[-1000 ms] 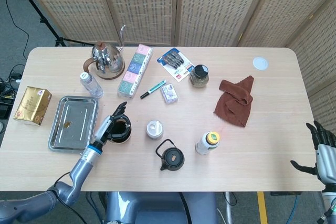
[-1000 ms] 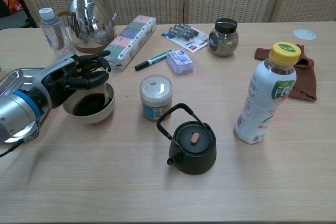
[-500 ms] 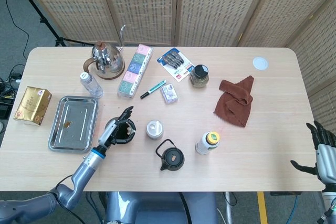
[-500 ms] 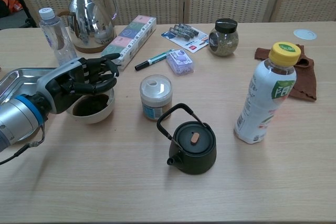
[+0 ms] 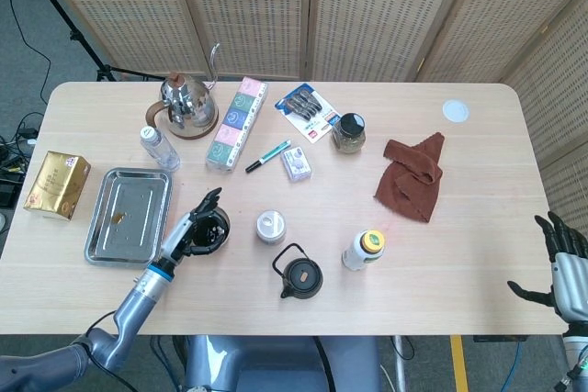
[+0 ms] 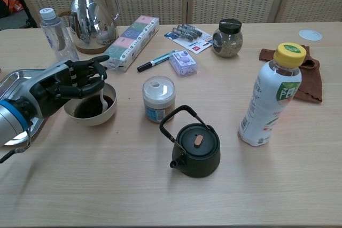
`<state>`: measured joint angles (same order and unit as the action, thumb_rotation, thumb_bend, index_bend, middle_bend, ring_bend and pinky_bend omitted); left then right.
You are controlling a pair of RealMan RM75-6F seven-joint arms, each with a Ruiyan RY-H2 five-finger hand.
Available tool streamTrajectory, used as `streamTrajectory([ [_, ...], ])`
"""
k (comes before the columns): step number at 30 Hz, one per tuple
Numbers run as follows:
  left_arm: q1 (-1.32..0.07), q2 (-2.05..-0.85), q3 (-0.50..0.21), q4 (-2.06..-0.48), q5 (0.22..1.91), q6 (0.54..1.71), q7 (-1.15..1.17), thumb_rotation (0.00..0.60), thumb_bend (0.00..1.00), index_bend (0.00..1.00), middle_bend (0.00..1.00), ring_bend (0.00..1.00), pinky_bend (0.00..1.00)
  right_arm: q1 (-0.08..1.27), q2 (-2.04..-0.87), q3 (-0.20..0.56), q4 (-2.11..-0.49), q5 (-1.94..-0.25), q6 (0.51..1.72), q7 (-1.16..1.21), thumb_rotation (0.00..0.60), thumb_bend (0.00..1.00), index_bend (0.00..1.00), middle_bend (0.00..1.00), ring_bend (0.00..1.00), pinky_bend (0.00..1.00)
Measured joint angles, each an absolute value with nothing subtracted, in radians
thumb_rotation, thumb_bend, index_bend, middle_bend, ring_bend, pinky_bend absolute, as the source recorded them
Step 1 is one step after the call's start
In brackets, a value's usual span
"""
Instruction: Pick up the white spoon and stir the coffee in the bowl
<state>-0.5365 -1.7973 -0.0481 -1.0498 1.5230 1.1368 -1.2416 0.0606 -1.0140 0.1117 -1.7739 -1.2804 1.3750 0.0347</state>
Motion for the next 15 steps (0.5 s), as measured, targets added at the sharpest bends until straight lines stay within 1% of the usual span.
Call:
streamTrajectory([
  [8, -0.541, -1.796, -0.066, -1.022, 1.507, 1.125, -1.260, 0.600, 0.44, 0.66, 0.00, 0.00, 0.00, 0.066, -1.022, 0.109, -1.769, -1.279, 1.366, 0.025, 0.600, 0.00, 0.00, 0.00, 0.00, 0.00],
  [15, -0.554, -1.787, -0.083, -1.043, 1.508, 1.135, -1.222, 0.600, 0.44, 0.66, 0.00, 0.00, 0.00, 0.071, -1.027, 0.111, -1.761, -1.276, 1.360, 0.025, 0.600, 0.00, 0.00, 0.00, 0.00, 0.00],
])
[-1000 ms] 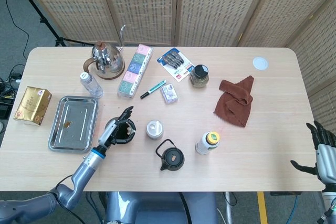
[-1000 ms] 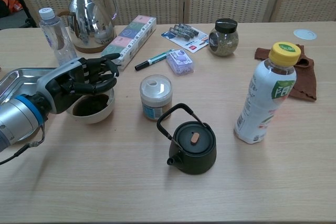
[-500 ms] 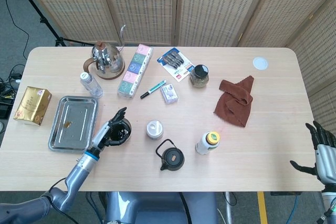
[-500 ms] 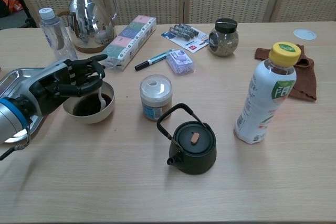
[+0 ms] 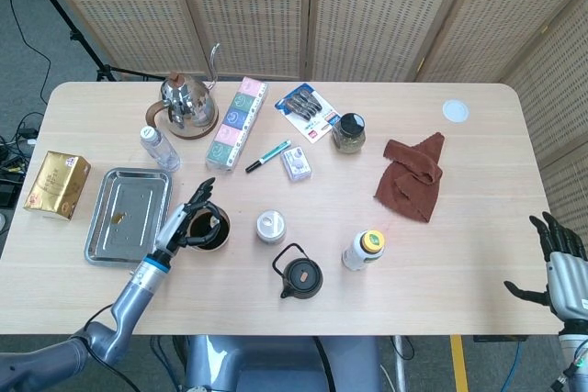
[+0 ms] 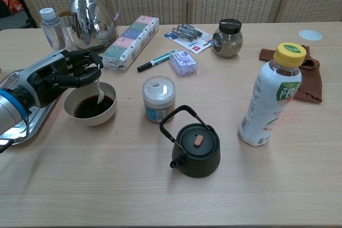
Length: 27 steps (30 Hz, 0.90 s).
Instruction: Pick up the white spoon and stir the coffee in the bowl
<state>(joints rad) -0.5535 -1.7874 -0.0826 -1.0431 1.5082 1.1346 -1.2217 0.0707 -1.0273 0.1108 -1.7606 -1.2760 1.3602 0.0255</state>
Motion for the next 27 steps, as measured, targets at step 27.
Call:
streamTrajectory([
  [27, -0.541, -1.773, -0.037, -1.075, 1.541, 1.156, -1.292, 0.600, 0.44, 0.66, 0.00, 0.00, 0.00, 0.071, -1.022, 0.109, -1.766, -1.283, 1.361, 0.035, 0.600, 0.00, 0.00, 0.00, 0.00, 0.00],
])
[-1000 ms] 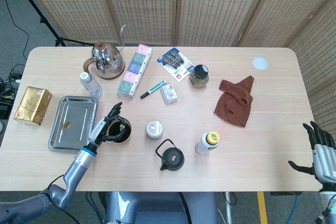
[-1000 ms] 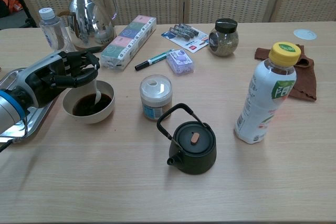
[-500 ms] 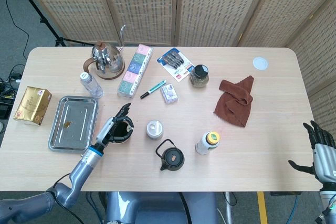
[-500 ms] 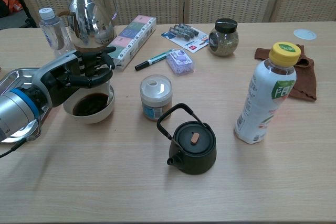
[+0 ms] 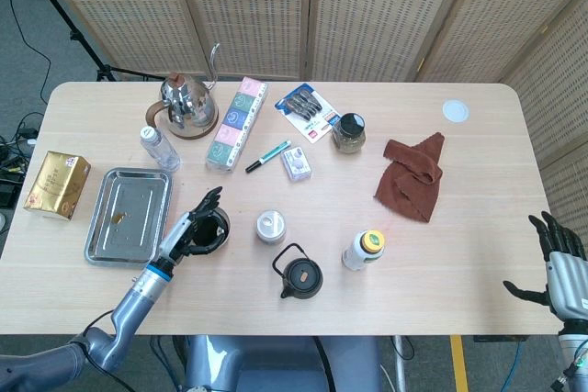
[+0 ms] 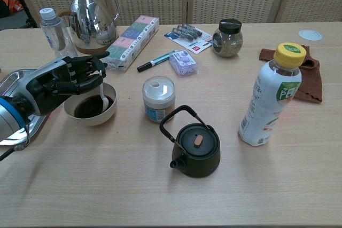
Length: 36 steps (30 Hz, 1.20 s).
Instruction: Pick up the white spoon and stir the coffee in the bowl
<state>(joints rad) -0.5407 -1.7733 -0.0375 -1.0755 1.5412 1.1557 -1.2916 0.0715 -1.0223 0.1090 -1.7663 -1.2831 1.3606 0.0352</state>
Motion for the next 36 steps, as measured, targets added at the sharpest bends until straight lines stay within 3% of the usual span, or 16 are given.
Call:
streamTrajectory([
  [25, -0.572, -1.842, -0.062, -0.942, 1.536, 1.143, -1.337, 0.600, 0.46, 0.66, 0.00, 0.00, 0.00, 0.077, -1.029, 0.108, -1.761, -1.273, 1.351, 0.026, 0.600, 0.00, 0.00, 0.00, 0.00, 0.00],
  [36, -0.550, -1.831, -0.023, -0.973, 1.556, 1.165, -1.346, 0.600, 0.47, 0.66, 0.00, 0.00, 0.00, 0.074, -1.025, 0.106, -1.767, -1.283, 1.357, 0.030, 0.600, 0.00, 0.00, 0.00, 0.00, 0.00],
])
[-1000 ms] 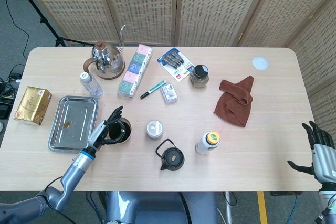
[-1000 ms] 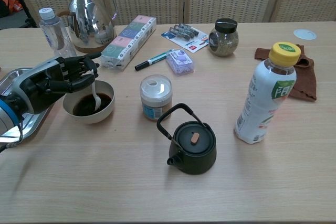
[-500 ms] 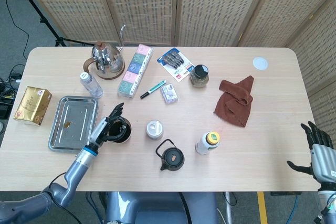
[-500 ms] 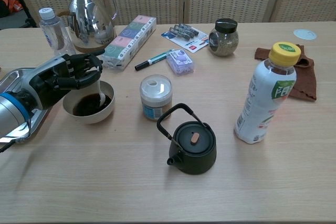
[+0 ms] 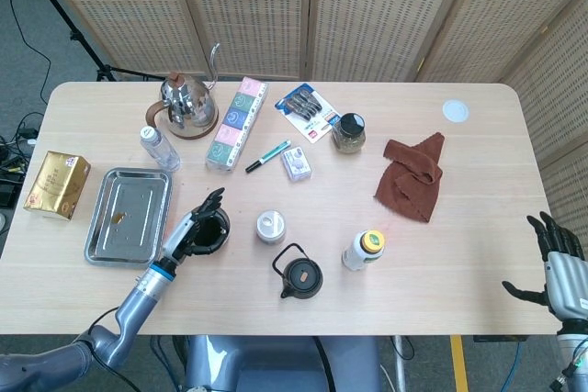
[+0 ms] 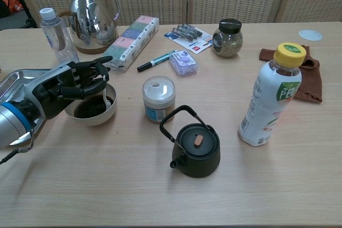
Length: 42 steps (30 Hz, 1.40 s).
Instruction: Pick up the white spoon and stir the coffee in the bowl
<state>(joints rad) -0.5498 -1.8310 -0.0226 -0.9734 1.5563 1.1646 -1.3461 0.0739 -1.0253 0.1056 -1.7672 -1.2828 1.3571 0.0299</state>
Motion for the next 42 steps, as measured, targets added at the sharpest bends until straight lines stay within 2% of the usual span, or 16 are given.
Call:
streamTrajectory([
  [13, -0.524, -1.822, -0.023, -0.925, 1.542, 1.181, -1.372, 0.600, 0.48, 0.66, 0.00, 0.00, 0.00, 0.077, -1.032, 0.101, -1.768, -1.282, 1.351, 0.016, 0.600, 0.00, 0.00, 0.00, 0.00, 0.00],
  [24, -0.582, -1.863, -0.047, -0.876, 1.550, 1.147, -1.358, 0.600, 0.48, 0.66, 0.00, 0.00, 0.00, 0.080, -1.035, 0.102, -1.766, -1.274, 1.346, 0.013, 0.600, 0.00, 0.00, 0.00, 0.00, 0.00],
  [42, -0.577, -1.847, -0.011, -0.942, 1.574, 1.162, -1.358, 0.600, 0.48, 0.66, 0.00, 0.00, 0.00, 0.077, -1.027, 0.103, -1.770, -1.280, 1.352, 0.027, 0.600, 0.00, 0.00, 0.00, 0.00, 0.00],
])
